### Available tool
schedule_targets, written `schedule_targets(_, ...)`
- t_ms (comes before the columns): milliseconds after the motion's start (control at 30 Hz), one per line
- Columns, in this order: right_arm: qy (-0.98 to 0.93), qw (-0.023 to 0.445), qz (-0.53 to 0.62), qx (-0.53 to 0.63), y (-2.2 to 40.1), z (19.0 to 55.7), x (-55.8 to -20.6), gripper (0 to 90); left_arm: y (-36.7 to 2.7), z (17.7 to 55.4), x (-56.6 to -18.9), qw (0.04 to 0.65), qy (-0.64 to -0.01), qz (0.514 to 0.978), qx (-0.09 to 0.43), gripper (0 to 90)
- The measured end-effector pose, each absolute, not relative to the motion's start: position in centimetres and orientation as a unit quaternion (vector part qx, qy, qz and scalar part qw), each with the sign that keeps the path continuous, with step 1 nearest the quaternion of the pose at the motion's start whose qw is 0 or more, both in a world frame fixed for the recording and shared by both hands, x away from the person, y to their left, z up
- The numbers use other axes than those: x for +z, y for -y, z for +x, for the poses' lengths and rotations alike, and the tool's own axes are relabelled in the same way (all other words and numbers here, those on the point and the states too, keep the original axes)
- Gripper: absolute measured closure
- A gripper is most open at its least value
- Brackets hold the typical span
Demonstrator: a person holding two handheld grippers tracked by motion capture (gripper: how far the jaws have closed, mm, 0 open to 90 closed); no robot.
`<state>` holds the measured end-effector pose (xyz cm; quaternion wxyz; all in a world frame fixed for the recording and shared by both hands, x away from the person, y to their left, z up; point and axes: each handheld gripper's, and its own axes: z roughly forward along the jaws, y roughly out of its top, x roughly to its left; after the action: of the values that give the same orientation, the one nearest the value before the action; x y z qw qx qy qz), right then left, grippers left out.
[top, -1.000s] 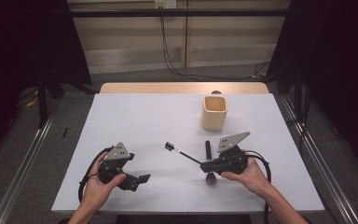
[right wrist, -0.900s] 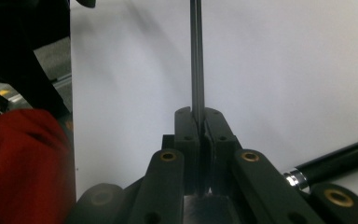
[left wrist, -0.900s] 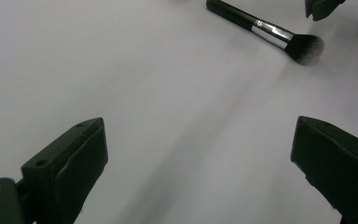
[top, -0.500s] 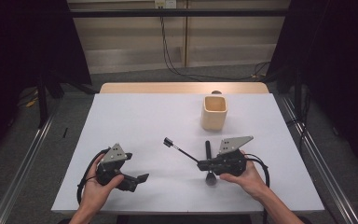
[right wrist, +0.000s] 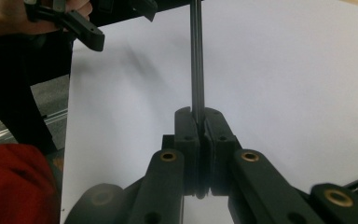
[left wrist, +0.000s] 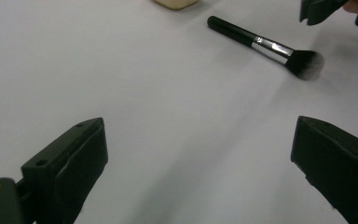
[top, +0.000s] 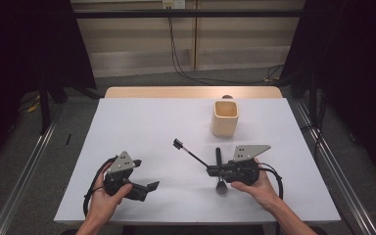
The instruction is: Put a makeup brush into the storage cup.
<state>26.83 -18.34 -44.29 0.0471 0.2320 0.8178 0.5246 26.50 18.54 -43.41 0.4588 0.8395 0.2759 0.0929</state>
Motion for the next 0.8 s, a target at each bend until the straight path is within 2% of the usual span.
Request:
schedule_targets(167,-0.818,0.046,0.23,0.525,18.3,26.8,-44.3,86.0,-18.0,26.3,-43.1,0.494,-0.257,0.825,0.098,3.8)
schedule_targets(433,-0.817,0.046,0.228,0.527,18.2,26.7,-44.3,86.0,-16.7,26.3,-43.2,0.549,-0.255,0.793,0.071,4.4)
schedule_targets(800,-0.813,0.048,0.224,0.535,18.3,26.6,-44.1,86.0,-15.1,26.9,-42.6,0.579,-0.248,0.774,0.059,5.5)
